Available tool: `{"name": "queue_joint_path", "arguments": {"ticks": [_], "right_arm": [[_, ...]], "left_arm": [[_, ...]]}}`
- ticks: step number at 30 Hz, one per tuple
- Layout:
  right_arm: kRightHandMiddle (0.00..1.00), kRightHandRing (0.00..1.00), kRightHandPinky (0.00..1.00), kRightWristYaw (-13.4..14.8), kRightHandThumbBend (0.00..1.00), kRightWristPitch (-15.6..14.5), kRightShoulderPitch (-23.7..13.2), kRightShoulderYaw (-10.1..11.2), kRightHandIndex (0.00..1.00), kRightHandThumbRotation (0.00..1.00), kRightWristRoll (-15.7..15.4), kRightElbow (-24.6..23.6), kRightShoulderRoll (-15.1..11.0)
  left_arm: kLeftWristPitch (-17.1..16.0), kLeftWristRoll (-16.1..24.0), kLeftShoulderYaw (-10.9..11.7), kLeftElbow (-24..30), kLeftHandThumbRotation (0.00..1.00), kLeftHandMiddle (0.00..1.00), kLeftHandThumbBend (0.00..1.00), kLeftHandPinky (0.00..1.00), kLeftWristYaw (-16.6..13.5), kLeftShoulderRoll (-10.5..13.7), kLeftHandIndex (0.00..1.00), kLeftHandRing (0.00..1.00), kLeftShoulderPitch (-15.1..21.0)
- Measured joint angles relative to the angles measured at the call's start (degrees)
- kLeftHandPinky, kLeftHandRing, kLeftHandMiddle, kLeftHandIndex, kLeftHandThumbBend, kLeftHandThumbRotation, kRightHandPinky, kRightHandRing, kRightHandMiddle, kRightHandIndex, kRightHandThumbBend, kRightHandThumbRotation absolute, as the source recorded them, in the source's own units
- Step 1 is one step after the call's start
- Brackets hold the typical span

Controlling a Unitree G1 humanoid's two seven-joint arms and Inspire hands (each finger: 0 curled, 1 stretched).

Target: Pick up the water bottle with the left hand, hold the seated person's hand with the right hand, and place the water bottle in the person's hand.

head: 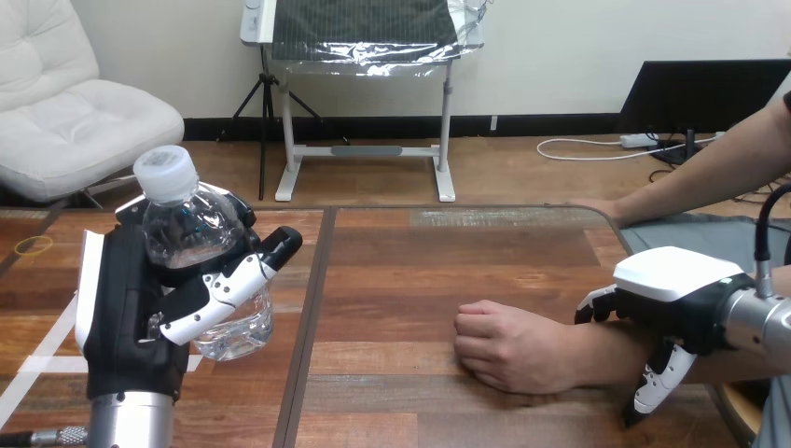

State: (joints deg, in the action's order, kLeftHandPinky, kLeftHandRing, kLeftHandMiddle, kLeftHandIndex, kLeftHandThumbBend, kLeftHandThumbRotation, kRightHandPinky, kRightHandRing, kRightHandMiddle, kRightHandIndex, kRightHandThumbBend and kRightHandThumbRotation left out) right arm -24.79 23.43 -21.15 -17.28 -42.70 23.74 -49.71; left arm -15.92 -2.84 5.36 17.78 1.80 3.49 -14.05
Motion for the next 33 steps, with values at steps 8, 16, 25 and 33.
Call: {"name": "queue_joint_path", "arguments": {"ticks": [8,16,25,33], "right_arm": [[0.75,0.70,0.55,2.5,1.00,0.2,-0.9,-1.5,0.76,0.28,-1.4,1.6,0.3],[0.72,0.67,0.50,2.9,1.00,0.2,-2.1,-2.8,0.74,0.27,-2.3,2.8,0.7],[0.69,0.62,0.45,3.0,1.00,-0.2,-2.9,-3.6,0.71,0.24,-2.8,3.8,1.3],[0.64,0.54,0.39,3.2,0.99,-2.0,-3.6,-4.5,0.67,0.23,-3.4,4.4,2.4]], "left_arm": [[0.1,0.0,0.0,0.0,0.00,0.31,0.46,0.20,0.0,-0.1,0.35,0.25,0.0],[0.3,0.3,0.0,0.0,0.00,0.31,0.47,0.20,-0.2,-0.1,0.35,0.25,0.0],[0.5,0.6,0.1,0.1,0.00,0.30,0.50,0.20,-0.7,-0.1,0.35,0.25,0.0],[0.9,0.5,0.1,0.3,0.00,0.30,0.48,0.19,-0.8,-0.1,0.35,0.25,0.0]]}}
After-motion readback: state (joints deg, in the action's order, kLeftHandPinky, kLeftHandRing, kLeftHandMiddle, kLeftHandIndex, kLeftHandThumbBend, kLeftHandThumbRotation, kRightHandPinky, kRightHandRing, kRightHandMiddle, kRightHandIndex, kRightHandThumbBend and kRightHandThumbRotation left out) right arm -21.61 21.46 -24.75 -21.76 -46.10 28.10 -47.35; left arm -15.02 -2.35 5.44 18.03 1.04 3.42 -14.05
